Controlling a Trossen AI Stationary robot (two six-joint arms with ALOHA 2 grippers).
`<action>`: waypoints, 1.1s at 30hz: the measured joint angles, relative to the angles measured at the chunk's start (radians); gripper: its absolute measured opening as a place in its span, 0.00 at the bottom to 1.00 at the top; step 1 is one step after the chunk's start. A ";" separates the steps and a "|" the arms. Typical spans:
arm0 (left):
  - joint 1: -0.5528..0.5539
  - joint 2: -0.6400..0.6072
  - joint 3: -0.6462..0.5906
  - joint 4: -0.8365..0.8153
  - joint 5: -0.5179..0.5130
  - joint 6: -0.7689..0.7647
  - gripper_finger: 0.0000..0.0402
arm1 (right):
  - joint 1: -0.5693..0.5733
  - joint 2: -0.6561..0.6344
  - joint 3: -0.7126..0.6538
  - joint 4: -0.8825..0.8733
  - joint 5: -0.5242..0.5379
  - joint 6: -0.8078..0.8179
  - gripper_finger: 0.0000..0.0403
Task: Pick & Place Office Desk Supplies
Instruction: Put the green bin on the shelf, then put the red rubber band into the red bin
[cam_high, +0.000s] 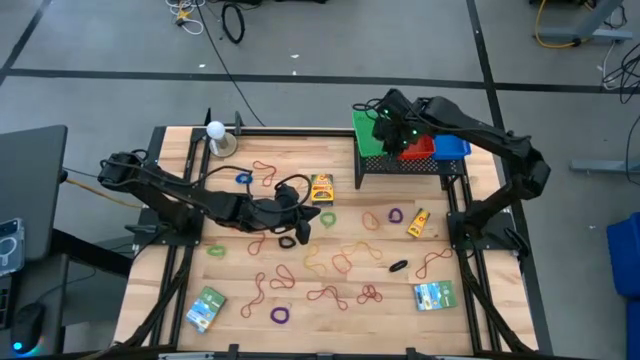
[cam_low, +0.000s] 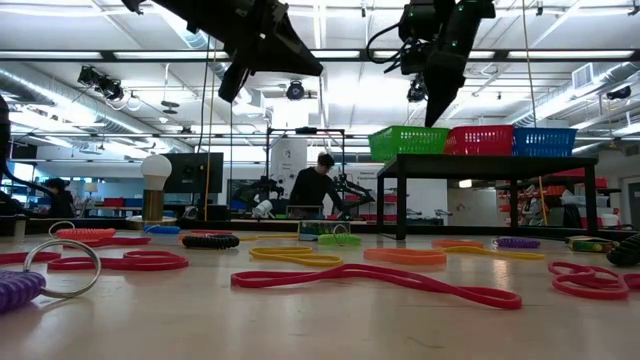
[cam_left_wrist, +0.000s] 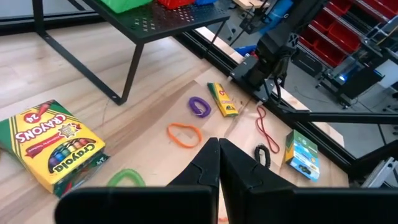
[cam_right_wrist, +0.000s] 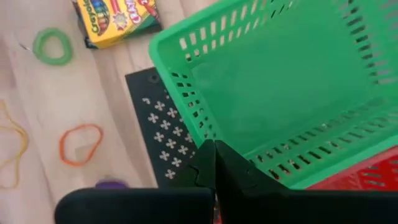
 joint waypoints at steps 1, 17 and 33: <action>0.000 0.000 0.000 0.000 0.000 0.000 0.01 | 0.000 -0.001 0.000 -0.001 -0.005 0.001 0.01; -0.001 0.000 0.000 0.000 0.008 0.000 0.01 | -0.047 0.002 0.078 0.092 0.093 0.116 0.01; -0.001 0.000 0.000 0.000 0.008 0.019 0.02 | -0.180 0.073 0.076 0.070 0.129 0.106 0.01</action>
